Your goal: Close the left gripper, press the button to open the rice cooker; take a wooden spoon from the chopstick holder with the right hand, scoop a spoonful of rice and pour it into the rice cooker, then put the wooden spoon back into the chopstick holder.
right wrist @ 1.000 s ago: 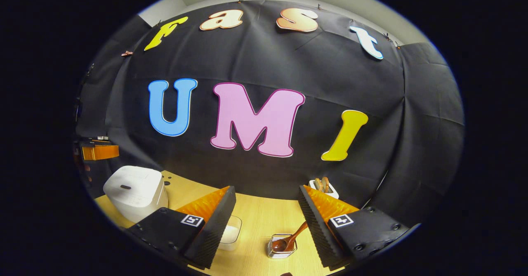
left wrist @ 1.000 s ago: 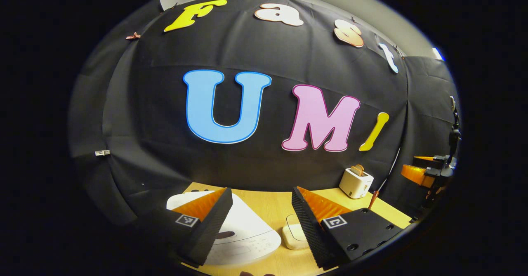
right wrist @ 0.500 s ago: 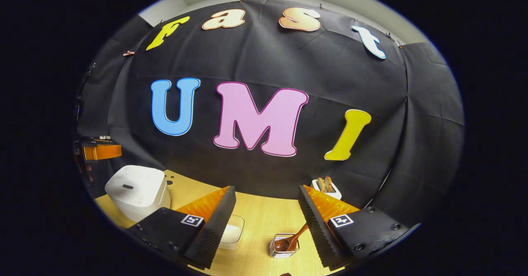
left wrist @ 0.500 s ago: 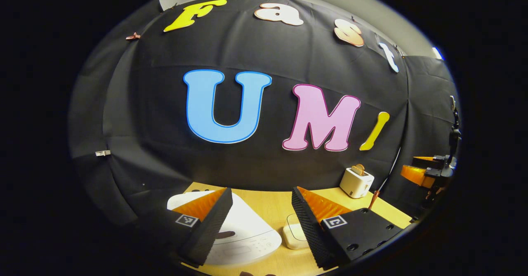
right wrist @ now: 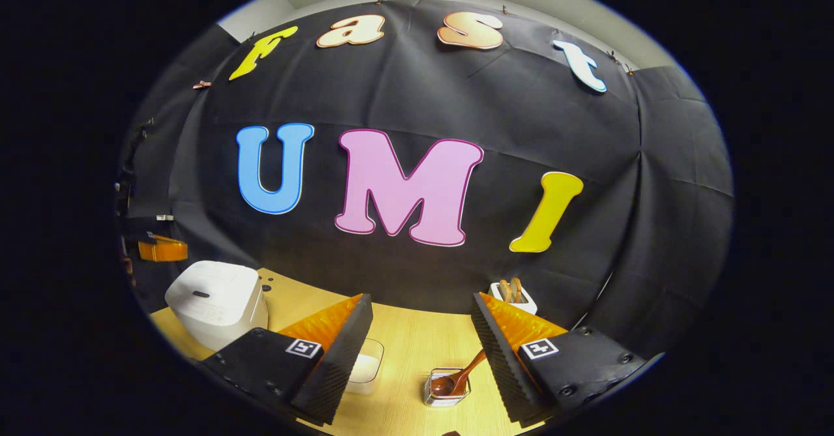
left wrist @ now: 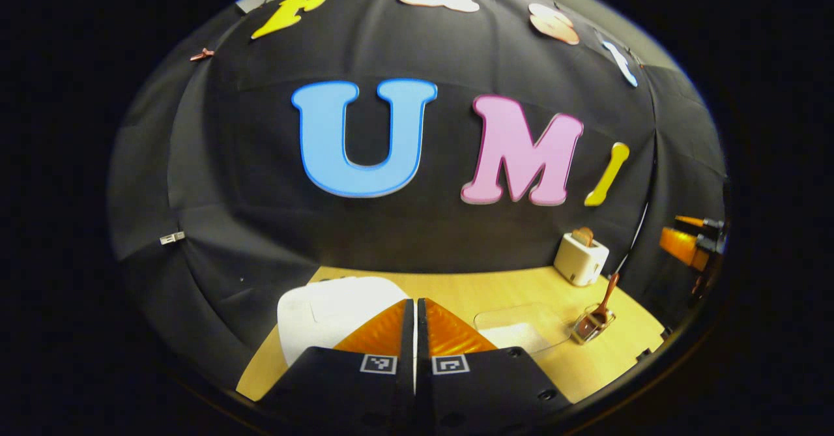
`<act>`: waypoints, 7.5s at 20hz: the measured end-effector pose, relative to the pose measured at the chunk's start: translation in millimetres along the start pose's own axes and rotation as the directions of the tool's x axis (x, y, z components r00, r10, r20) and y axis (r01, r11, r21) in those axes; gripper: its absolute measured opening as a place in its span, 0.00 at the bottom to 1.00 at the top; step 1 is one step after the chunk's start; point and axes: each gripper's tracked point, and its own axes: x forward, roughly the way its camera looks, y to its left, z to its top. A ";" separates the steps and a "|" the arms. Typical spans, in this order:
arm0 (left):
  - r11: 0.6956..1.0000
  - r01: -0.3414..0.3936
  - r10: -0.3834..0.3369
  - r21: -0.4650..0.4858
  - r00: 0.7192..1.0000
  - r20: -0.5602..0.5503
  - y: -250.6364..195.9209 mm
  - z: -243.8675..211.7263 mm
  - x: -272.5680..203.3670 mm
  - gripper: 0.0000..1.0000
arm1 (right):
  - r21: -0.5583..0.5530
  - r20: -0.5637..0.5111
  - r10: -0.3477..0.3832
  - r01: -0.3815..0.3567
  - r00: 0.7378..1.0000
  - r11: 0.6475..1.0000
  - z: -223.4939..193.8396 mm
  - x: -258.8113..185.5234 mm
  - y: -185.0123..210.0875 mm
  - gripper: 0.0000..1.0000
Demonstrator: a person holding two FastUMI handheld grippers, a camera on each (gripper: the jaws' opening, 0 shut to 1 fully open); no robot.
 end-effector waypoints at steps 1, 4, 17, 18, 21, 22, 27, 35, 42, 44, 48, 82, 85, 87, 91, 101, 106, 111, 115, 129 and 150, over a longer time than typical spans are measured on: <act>1.000 -0.014 0.014 -0.002 0.999 -0.035 5.9 -12.0 4.5 0.05 | 0.000 -0.001 -0.002 0.002 1.000 1.000 -0.4 -1.5 -1.3 0.95; 0.999 -0.039 0.036 -0.024 0.996 -0.084 19.6 -33.1 17.5 0.05 | -0.010 -0.007 -0.013 0.013 1.000 1.000 -2.4 -6.6 -7.7 0.95; 0.998 -0.058 0.054 -0.015 0.978 -0.203 28.0 -84.7 52.0 0.06 | -0.013 -0.043 -0.074 0.074 0.996 0.997 -15.7 -26.9 -36.0 0.95; 0.998 -0.055 0.051 -0.016 0.976 -0.210 28.9 -88.8 51.8 0.06 | -0.013 -0.045 -0.071 0.071 0.996 0.997 -16.7 -26.9 -35.3 0.95; 0.999 -0.039 0.037 -0.008 0.978 -0.204 27.9 -88.5 51.7 0.06 | -0.015 -0.049 -0.070 0.069 0.996 0.997 -18.2 -25.6 -33.9 0.95; 0.999 -0.039 0.036 -0.011 0.976 -0.217 28.2 -90.0 52.7 0.06 | -0.013 -0.049 -0.068 0.068 0.996 0.998 -18.3 -25.7 -33.1 0.95; 0.999 -0.036 0.036 0.004 0.965 -0.260 27.8 -90.0 54.3 0.06 | -0.008 -0.044 -0.062 0.062 0.997 0.998 -17.2 -20.8 -29.6 0.95; 0.999 -0.015 -0.002 -0.051 0.948 -0.318 27.6 -91.8 53.8 0.06 | 0.001 -0.036 -0.065 0.065 0.997 0.998 -15.3 -20.2 -26.8 0.95; 0.962 0.033 -0.150 -0.273 0.894 -0.422 26.6 -90.2 52.5 0.06 | 0.013 -0.024 -0.067 0.068 0.997 0.998 -12.6 -19.1 -26.6 0.95; 0.968 0.060 -0.162 -0.243 0.890 -0.426 28.6 -91.2 55.1 0.06 | 0.012 -0.025 -0.061 0.061 0.998 0.998 -13.6 -17.7 -23.6 0.95; 0.973 0.031 -0.130 -0.227 0.891 -0.434 29.9 -81.2 55.7 0.06 | 0.009 -0.022 -0.055 0.055 0.998 0.998 -12.8 -17.9 -22.4 0.95; 0.982 -0.121 0.174 -0.146 0.881 0.440 81.6 161.0 3.3 0.89 | 0.162 -0.229 -0.009 0.048 0.973 0.986 -121.7 37.1 -75.2 0.93; 0.982 -0.127 0.176 -0.141 0.886 0.429 69.6 158.8 -9.7 0.94 | 0.249 -0.316 0.020 0.063 0.949 0.966 -165.4 62.4 -81.0 0.91; 0.980 -0.137 0.186 -0.144 0.890 0.416 62.7 154.2 -11.3 0.94 | 0.270 -0.356 0.023 0.079 0.934 0.960 -190.6 78.1 -86.9 0.91; 0.971 -0.188 0.230 -0.145 0.900 0.371 58.2 140.5 -17.3 0.94 | 0.315 -0.428 0.061 0.085 0.902 0.945 -235.9 107.1 -90.6 0.89; 0.945 -0.267 0.312 -0.187 0.907 0.283 64.5 115.1 -25.0 0.94 | 0.437 -0.528 0.129 0.138 0.840 0.889 -297.4 146.4 -80.3 0.46; 0.944 -0.265 0.312 -0.196 0.910 0.274 65.5 110.8 -20.6 0.94 | 0.448 -0.523 0.121 0.151 0.844 0.881 -287.8 143.7 -84.8 0.20; 0.949 -0.247 0.295 -0.197 0.916 0.271 66.2 107.5 -18.8 0.94 | 0.438 -0.495 0.093 0.156 0.864 0.885 -262.4 128.3 -93.8 0.19; 0.950 -0.237 0.288 -0.204 0.916 0.279 70.0 108.1 -22.6 0.94 | 0.450 -0.457 0.086 0.146 0.885 0.881 -246.9 129.7 -94.8 0.17; 0.948 -0.219 0.284 -0.231 0.909 0.304 90.3 97.4 -39.5 0.94 | 0.420 -0.264 0.062 0.056 0.963 0.906 -109.3 115.8 -89.6 0.16; 0.906 -0.307 0.388 -0.291 0.877 0.282 165.9 56.2 -93.9 0.94 | 0.261 -0.031 0.571 -0.545 0.820 0.797 39.3 128.1 263.2 0.16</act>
